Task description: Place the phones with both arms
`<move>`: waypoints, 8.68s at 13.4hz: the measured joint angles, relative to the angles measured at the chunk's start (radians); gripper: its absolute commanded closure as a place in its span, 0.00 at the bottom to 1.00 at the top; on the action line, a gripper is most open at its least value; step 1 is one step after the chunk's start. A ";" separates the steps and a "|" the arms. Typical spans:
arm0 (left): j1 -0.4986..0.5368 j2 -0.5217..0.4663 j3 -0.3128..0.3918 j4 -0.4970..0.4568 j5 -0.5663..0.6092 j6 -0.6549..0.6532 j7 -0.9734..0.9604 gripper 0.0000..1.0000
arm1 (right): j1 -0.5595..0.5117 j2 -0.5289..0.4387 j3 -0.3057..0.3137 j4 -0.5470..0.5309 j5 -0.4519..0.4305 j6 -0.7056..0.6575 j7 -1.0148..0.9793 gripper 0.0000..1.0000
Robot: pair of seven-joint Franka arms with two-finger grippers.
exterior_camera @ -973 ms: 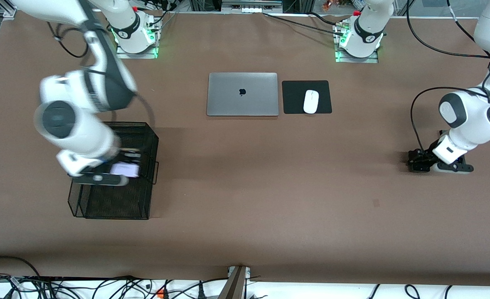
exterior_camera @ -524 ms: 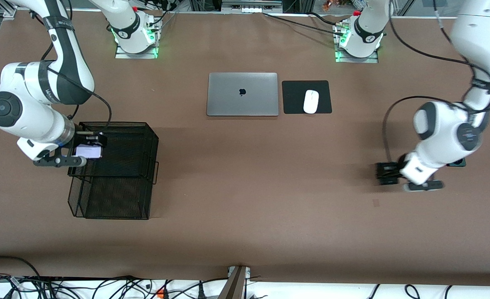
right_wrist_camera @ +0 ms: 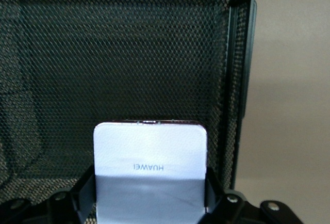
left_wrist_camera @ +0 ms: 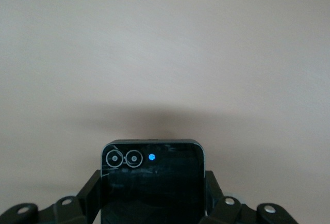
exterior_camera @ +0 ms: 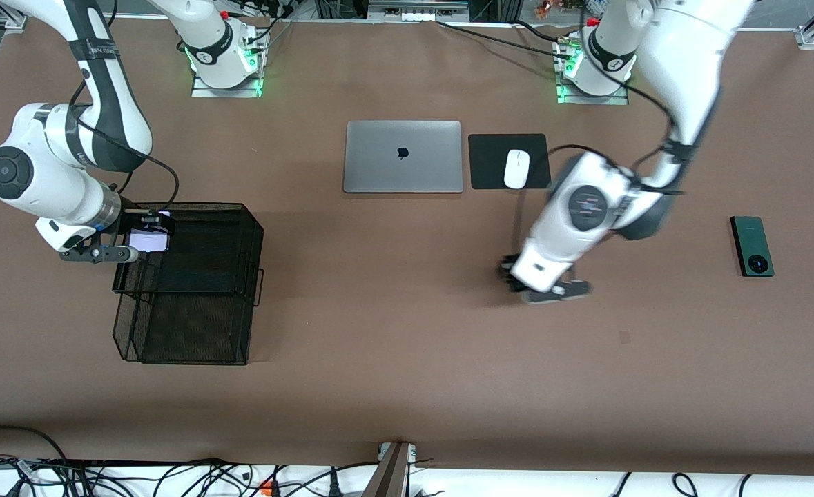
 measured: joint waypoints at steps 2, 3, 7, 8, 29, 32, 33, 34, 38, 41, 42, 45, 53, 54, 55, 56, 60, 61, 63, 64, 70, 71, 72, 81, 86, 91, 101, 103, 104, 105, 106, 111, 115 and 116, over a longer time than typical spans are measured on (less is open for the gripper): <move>-0.116 0.071 0.019 0.118 0.003 -0.063 -0.086 0.88 | 0.001 0.005 0.000 -0.003 0.016 0.041 0.000 0.93; -0.170 0.103 0.037 0.160 0.004 -0.072 -0.116 0.88 | 0.001 0.012 0.000 -0.003 0.023 0.060 0.000 0.89; -0.330 0.226 0.095 0.312 0.004 -0.073 -0.180 0.88 | 0.001 0.046 0.000 -0.004 0.030 0.113 0.000 0.61; -0.370 0.262 0.114 0.365 0.004 -0.073 -0.189 0.88 | 0.001 0.053 0.000 -0.004 0.030 0.118 0.000 0.29; -0.621 0.461 0.320 0.619 0.004 0.053 -0.258 0.00 | 0.032 0.048 0.005 0.238 0.055 -0.054 0.024 0.01; -0.611 0.437 0.333 0.637 0.004 0.000 -0.257 0.00 | 0.056 0.068 0.006 0.340 0.057 -0.172 0.068 0.01; -0.598 0.415 0.335 0.634 0.004 -0.053 -0.247 0.00 | 0.070 0.078 0.007 0.362 0.058 -0.186 0.088 0.00; -0.577 0.383 0.335 0.617 0.004 -0.101 -0.218 0.00 | 0.090 0.086 0.008 0.375 0.058 -0.191 0.102 0.00; -0.461 0.152 0.334 0.343 0.004 -0.139 -0.083 0.00 | 0.217 0.104 0.013 0.399 0.059 -0.192 0.193 0.00; -0.351 -0.024 0.335 0.108 0.004 -0.125 0.051 0.00 | 0.336 0.136 0.016 0.433 0.059 -0.192 0.332 0.00; -0.305 -0.075 0.335 0.039 0.004 -0.109 0.104 0.00 | 0.382 0.157 0.017 0.447 0.059 -0.191 0.380 0.00; -0.120 -0.197 0.310 -0.115 0.004 -0.065 0.328 0.00 | 0.483 0.250 0.022 0.485 0.060 -0.164 0.464 0.00; 0.448 -0.314 0.179 -0.236 -0.029 -0.048 0.907 0.00 | 0.634 0.498 0.040 0.500 0.099 0.146 0.479 0.00; 0.492 -0.314 0.178 -0.238 -0.045 -0.043 0.960 0.00 | 0.641 0.518 0.041 0.501 0.098 0.173 0.478 0.00; 0.535 -0.313 0.178 -0.239 -0.052 -0.036 1.008 0.00 | 0.645 0.534 0.040 0.503 0.098 0.194 0.478 0.00; 0.578 -0.312 0.177 -0.241 -0.053 -0.028 1.051 0.00 | 0.649 0.545 0.040 0.505 0.098 0.202 0.477 0.00; 0.718 -0.291 0.175 -0.254 -0.053 0.021 1.141 0.00 | 0.659 0.580 0.040 0.508 0.076 0.262 0.470 0.00; 0.745 -0.277 0.174 -0.259 -0.053 0.047 1.161 0.00 | 0.660 0.585 0.040 0.508 0.071 0.267 0.470 0.00; 0.804 -0.237 0.172 -0.266 -0.053 0.116 1.210 0.00 | 0.662 0.592 0.040 0.508 0.065 0.270 0.468 0.01; 0.830 -0.214 0.172 -0.267 -0.053 0.146 1.223 0.00 | 0.663 0.595 0.040 0.508 0.060 0.271 0.465 0.01; 0.901 -0.103 0.168 -0.270 -0.107 0.269 1.239 0.00 | 0.669 0.605 0.040 0.510 -0.003 0.273 0.464 0.82; 0.905 -0.096 0.168 -0.275 -0.114 0.288 1.238 0.00 | 0.669 0.602 0.040 0.511 -0.004 0.271 0.463 0.92; 0.908 -0.091 0.168 -0.285 -0.119 0.311 1.238 0.00 | 0.669 0.603 0.039 0.511 -0.004 0.273 0.462 0.98; 0.917 -0.078 0.167 -0.349 -0.121 0.345 1.319 0.00 | 0.642 0.381 -0.188 0.568 -0.004 0.108 0.406 0.98; 0.954 -0.038 0.167 -0.352 -0.121 0.351 1.430 0.00 | 0.581 0.324 -0.365 0.560 -0.004 -0.053 0.147 0.98; 0.965 -0.022 0.166 -0.355 -0.121 0.381 1.436 0.00 | 0.401 0.414 -0.374 0.543 0.162 0.017 -0.067 0.97; 0.961 -0.029 0.159 -0.353 -0.121 0.390 1.424 0.96 | 0.349 0.538 -0.374 0.542 0.401 0.104 -0.081 0.01; 0.929 -0.020 0.153 -0.323 -0.121 0.356 1.403 0.99 | 0.349 0.538 -0.374 0.543 0.402 0.114 -0.081 0.01; 0.909 -0.019 0.151 -0.293 -0.121 0.311 1.384 1.00 | 0.349 0.538 -0.374 0.544 0.402 0.116 -0.081 0.01; 0.893 -0.019 0.151 -0.260 -0.121 0.265 1.369 1.00 | 0.349 0.537 -0.374 0.549 0.402 0.117 -0.081 0.01; 0.883 -0.020 0.150 -0.226 -0.121 0.219 1.362 1.00 | 0.349 0.537 -0.374 0.562 0.402 0.116 -0.081 0.01; 0.835 -0.022 0.144 -0.132 -0.121 0.111 1.273 1.00 | 0.348 0.517 -0.404 0.685 0.402 -0.090 -0.081 0.02; 0.628 -0.021 0.138 -0.123 -0.121 0.110 0.963 1.00 | 0.349 0.441 -0.463 0.787 0.402 -0.390 -0.071 0.02; 0.565 -0.021 0.137 -0.113 -0.121 0.110 0.870 1.00 | 0.350 0.411 -0.467 0.799 0.401 -0.444 -0.058 0.02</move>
